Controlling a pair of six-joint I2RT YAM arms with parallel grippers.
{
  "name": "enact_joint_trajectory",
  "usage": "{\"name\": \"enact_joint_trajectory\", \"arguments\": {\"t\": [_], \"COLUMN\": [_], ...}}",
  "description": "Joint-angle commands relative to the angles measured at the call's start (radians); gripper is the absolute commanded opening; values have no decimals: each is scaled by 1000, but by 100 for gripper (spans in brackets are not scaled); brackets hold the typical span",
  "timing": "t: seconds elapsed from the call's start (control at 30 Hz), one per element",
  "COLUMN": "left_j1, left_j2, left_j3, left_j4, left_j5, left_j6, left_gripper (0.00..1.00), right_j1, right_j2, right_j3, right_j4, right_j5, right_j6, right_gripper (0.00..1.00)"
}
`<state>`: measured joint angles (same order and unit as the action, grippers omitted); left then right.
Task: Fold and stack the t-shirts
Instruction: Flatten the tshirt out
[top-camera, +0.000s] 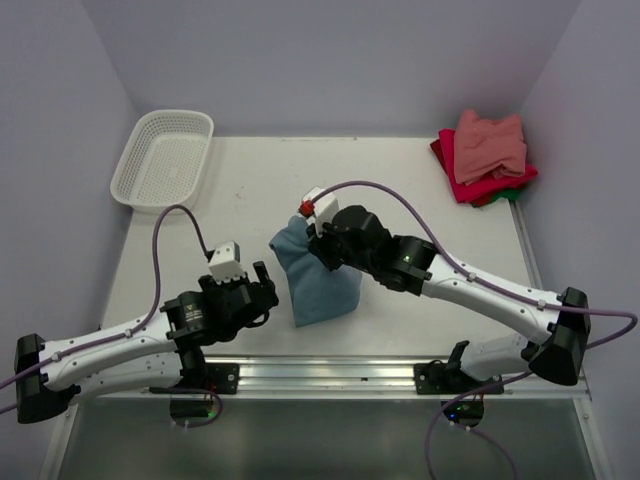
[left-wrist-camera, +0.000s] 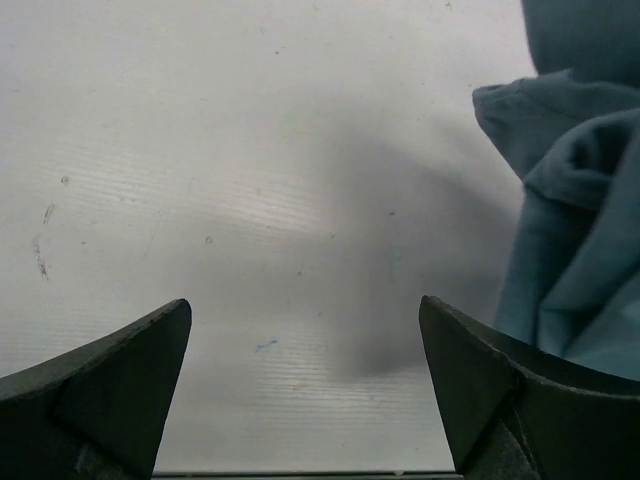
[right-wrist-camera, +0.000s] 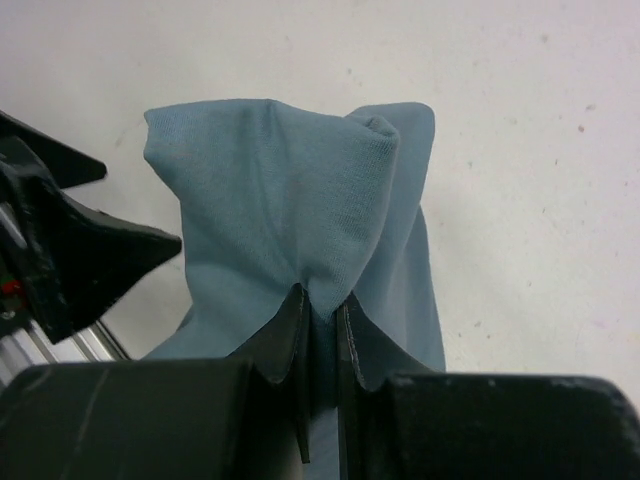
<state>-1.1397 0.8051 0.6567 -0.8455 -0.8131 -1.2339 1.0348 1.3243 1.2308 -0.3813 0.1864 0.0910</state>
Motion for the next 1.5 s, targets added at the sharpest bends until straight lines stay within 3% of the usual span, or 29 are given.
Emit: {"name": "enact_joint_trajectory", "arguments": {"t": [0.0, 0.2, 0.23, 0.27, 0.3, 0.37, 0.53, 0.63, 0.87, 0.93, 1.17, 1.23, 1.37, 1.47], "left_j1": [-2, 0, 3, 1, 1, 1, 1, 1, 1, 1, 1, 1, 1, 1], "left_j2": [-6, -26, -26, -26, -26, -35, -75, -86, -90, -98, -122, -122, -122, -126], "left_j3": [4, -37, -37, -37, -35, -32, -6, 7, 12, 8, -19, -20, -22, -25], "left_j4": [89, 143, 144, 143, 141, 132, 92, 76, 36, 23, 6, 3, 0, -3], "left_j5": [-35, -49, -47, -46, -47, -54, -80, -90, -93, -92, -86, -86, -90, -90], "left_j6": [1, 4, 4, 2, -2, -6, -10, -9, -41, -50, -76, -78, -79, -79], "left_gripper": [100, 100, 100, 100, 100, 100, 100, 100, 100, 100, 100, 100, 100, 100], "right_j1": [-15, -32, -33, -33, -33, -33, -62, -97, -114, -114, -102, -101, -102, -102], "right_j2": [-2, -13, -7, -2, 0, 1, 119, 239, 506, 559, 636, 644, 651, 665], "right_j3": [-78, -137, -126, -117, -103, -94, -42, -14, 82, 107, 157, 160, 159, 160], "right_j4": [54, 128, 115, 87, 75, 50, 7, 8, 62, 88, 99, 96, 87, 75], "right_j5": [9, -57, -54, -53, -45, -10, 47, -2, -182, -255, -320, -323, -312, -308], "right_j6": [-25, 10, 10, 13, 15, 19, 29, 47, 105, 124, 142, 145, 142, 144], "right_gripper": [0, 0, 14, 47, 71, 99, 99, 93, 67, 55, 32, 32, 46, 47]}}
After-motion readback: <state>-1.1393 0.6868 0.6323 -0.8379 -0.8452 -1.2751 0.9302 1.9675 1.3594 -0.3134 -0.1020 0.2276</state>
